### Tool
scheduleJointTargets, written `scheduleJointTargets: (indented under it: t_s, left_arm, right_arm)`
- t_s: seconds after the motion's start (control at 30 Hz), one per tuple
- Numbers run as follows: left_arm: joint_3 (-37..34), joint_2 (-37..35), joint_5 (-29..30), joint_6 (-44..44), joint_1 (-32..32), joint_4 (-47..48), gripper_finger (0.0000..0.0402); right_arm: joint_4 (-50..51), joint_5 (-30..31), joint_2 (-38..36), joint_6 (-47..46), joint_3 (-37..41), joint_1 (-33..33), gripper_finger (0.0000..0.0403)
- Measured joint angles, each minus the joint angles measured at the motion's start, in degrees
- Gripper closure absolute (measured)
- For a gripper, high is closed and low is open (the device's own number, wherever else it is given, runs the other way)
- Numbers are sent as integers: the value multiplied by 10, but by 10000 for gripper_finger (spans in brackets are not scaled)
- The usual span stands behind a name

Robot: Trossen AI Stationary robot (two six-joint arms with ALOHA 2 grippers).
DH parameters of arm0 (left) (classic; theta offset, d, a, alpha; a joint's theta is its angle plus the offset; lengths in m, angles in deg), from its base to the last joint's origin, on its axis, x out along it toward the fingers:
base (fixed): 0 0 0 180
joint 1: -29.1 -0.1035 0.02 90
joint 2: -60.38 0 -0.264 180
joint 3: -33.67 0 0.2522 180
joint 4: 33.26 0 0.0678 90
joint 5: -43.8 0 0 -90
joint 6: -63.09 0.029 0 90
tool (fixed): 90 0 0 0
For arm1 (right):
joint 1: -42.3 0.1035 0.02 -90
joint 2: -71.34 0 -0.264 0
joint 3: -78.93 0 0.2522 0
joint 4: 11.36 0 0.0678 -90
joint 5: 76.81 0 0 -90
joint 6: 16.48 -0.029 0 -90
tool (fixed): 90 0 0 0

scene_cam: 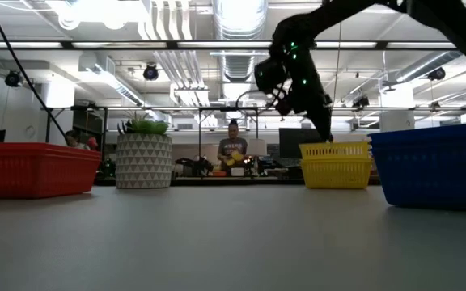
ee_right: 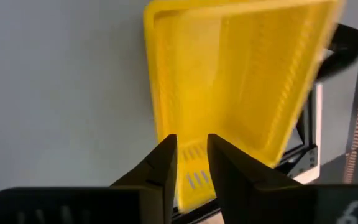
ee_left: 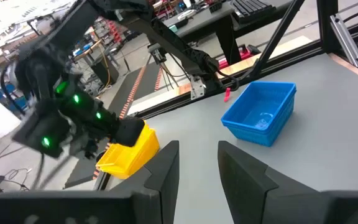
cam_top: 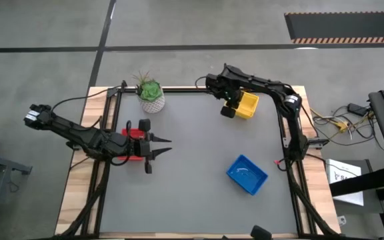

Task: Stack baskets by color
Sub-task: Stack the bottom yellow bin on top of the top yellow bin, then return to Home Position

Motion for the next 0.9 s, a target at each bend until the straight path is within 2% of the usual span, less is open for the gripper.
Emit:
scheduleJointTargets:
  t_s: [0.2,0.37,0.5,0.6,0.7,0.8,0.9]
  left_arm:
    - [-8,-2,1,-4,0,0,307]
    - [-21,-9,10,-10,0,1,307]
    - [-21,-29,27,31,0,-17,307]
    - [-23,-50,29,60,0,-38,307]
    - [-38,-71,29,90,-1,-40,307]
    - [-49,-84,28,142,-1,-93,307]
    - [-49,-95,28,125,-1,-114,307]
  right_arm:
    - [-24,-2,-66,-32,6,22,332]
    - [-128,-3,-126,-10,27,45,374]
    - [-252,-12,-175,37,48,71,392]
    - [-362,-68,-209,81,67,89,394]
    - [-454,-151,-246,140,99,104,394]
    - [-554,-233,-282,176,147,111,394]
    - [-639,-296,-319,179,206,121,394]
